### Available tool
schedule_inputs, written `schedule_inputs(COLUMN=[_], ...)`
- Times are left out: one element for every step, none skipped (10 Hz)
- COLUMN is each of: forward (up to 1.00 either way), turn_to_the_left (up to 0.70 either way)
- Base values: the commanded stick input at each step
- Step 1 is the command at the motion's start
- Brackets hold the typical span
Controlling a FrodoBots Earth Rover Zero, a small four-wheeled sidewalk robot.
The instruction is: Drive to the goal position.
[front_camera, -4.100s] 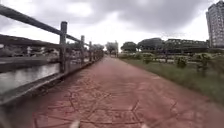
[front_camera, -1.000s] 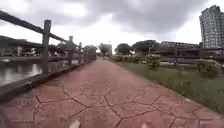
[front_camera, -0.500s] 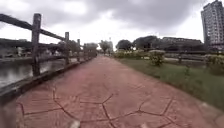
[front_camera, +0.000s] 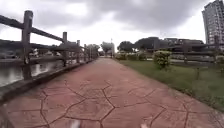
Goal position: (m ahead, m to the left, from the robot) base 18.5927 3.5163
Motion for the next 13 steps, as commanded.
schedule_inputs(forward=[0.70, 0.70, 0.70, 0.70, 0.70, 0.70, 0.70, 0.70, 0.70, 0.70, 0.70, 0.70, 0.70], turn_to_the_left=[0.00, 0.00, 0.00, 0.00, 0.00, 0.00, 0.00, 0.00, 0.00, 0.00, 0.00, 0.00, 0.00])
